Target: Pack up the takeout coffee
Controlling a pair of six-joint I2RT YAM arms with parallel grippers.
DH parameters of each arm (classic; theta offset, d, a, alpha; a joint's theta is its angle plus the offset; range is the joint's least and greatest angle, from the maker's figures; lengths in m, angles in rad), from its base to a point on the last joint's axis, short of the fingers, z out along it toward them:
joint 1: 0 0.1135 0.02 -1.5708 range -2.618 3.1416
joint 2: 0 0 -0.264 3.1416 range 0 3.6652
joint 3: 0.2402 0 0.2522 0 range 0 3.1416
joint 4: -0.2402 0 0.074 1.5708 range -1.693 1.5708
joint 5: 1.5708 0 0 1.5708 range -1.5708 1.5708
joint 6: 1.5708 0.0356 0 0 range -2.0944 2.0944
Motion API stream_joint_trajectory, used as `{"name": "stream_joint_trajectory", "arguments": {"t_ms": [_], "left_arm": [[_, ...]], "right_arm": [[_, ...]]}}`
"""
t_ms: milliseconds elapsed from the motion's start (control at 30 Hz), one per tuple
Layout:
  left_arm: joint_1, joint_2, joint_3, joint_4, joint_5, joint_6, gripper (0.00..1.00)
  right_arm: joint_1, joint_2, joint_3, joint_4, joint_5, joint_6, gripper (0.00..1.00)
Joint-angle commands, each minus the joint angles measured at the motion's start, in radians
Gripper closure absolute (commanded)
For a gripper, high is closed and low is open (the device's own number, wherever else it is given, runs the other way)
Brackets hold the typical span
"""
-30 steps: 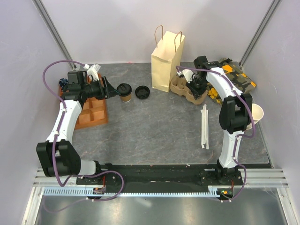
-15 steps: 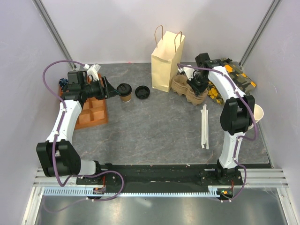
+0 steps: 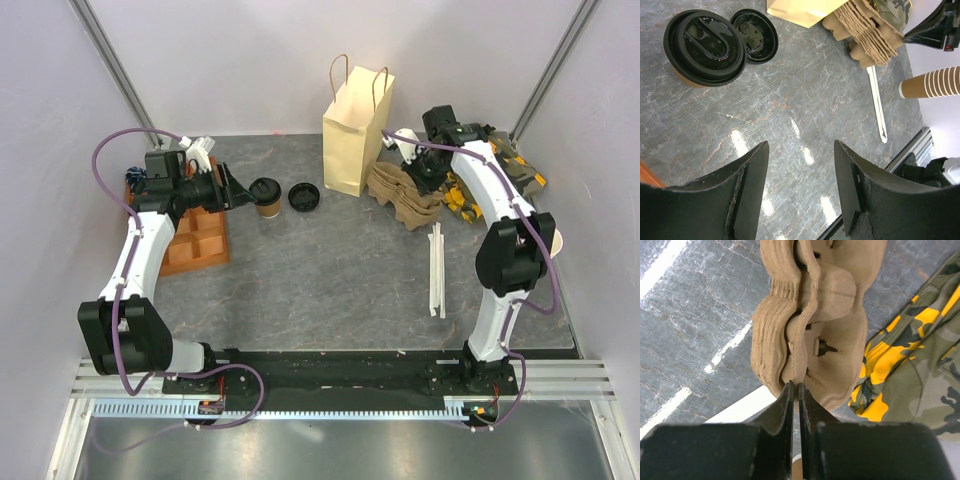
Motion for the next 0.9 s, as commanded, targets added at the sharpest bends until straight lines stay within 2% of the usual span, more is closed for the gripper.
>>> {"name": "stream_joint_trajectory", "arguments": {"t_ms": [0,867], "left_arm": [[-0.001,-0.003,0.043,0.018,0.001,0.035,0.38],[-0.016,0.014,0.051,0.041,-0.008,0.008,0.38]], "right_arm": [[0.000,-0.081,-0.002,0.034,0.011,-0.024,1.00],[0.054,-0.202,-0.062,0.083,0.060,-0.049,1.00]]}}
